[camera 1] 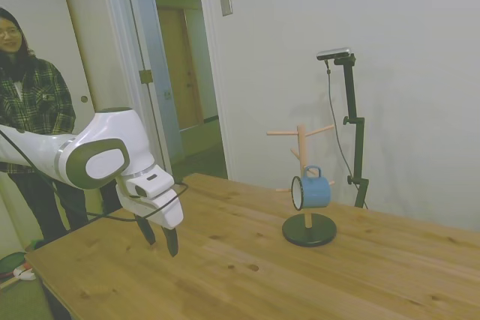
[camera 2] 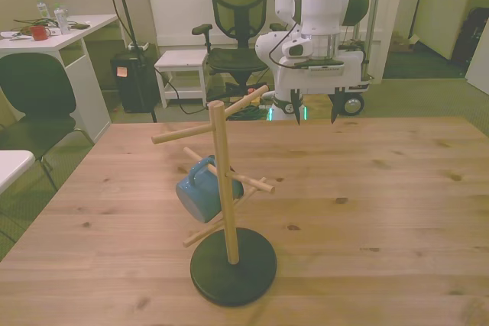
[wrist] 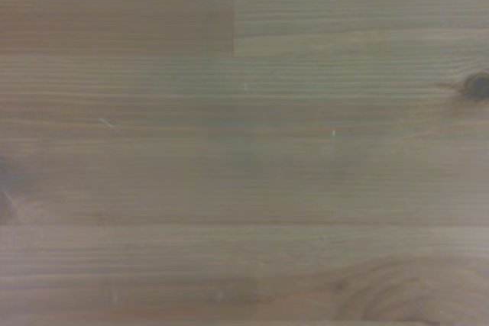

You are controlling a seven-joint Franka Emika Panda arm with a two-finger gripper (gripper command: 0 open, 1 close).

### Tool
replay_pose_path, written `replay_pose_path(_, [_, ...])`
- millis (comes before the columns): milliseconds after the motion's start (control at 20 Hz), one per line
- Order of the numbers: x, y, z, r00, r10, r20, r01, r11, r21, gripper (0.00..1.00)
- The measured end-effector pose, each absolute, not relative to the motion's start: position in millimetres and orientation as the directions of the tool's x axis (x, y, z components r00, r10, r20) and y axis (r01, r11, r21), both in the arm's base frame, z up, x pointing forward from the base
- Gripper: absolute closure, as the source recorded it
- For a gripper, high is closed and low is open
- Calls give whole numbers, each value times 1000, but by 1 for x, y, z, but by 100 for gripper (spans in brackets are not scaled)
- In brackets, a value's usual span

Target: Unload the mug

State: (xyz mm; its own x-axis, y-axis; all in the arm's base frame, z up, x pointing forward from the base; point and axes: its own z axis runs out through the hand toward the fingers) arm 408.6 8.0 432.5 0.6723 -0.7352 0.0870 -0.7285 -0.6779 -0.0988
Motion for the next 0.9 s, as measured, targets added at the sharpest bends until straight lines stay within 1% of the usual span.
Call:
replay_pose_path(150, [412, 4, 436, 676, -729, 106, -721, -684, -113, 0])
replay_pose_path(400, [432, -18, 469, 636, -741, 213, -725, -669, -163, 0])
replay_pose_path(600, [456, -49, 484, 559, -766, 317, -756, -628, -186, 0])
replay_pose_path(900, [479, -94, 501, 457, -797, 395, -800, -562, -208, 0])
